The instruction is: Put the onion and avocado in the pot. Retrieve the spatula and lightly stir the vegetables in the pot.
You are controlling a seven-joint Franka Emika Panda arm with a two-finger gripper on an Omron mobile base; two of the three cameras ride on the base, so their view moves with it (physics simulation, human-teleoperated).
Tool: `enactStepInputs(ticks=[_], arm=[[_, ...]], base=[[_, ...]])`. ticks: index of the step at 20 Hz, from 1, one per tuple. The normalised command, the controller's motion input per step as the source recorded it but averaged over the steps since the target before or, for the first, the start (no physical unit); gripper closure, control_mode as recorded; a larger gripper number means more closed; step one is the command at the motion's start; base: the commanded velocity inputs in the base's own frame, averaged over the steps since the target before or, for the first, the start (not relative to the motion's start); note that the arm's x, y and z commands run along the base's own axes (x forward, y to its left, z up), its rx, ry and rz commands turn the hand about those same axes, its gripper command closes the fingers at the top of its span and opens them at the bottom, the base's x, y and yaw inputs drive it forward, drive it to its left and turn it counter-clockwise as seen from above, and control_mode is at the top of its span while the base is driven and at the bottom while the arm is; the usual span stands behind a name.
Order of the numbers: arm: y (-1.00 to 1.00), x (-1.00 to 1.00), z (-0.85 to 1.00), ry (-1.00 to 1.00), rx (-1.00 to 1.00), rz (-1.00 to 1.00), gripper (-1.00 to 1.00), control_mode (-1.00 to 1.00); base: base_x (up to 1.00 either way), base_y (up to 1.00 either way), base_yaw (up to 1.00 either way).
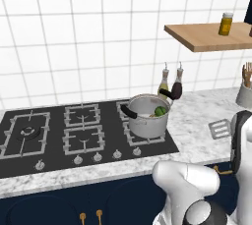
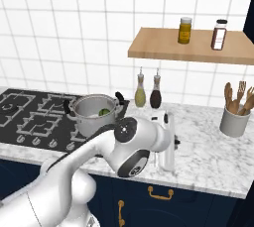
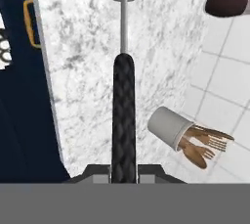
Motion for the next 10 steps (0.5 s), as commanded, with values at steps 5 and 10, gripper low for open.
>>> enactStepInputs(ticks=[5, 10], arm=[[0.70, -0.45, 1.00, -0.01, -0.51, 0.10, 1.00, -1.00], [0.84, -0.06, 1.00, 0.02, -0.45, 0.06, 1.00, -1.00]], base=[[0.00, 0.00, 0.00], [0.00, 0.00, 0.00]])
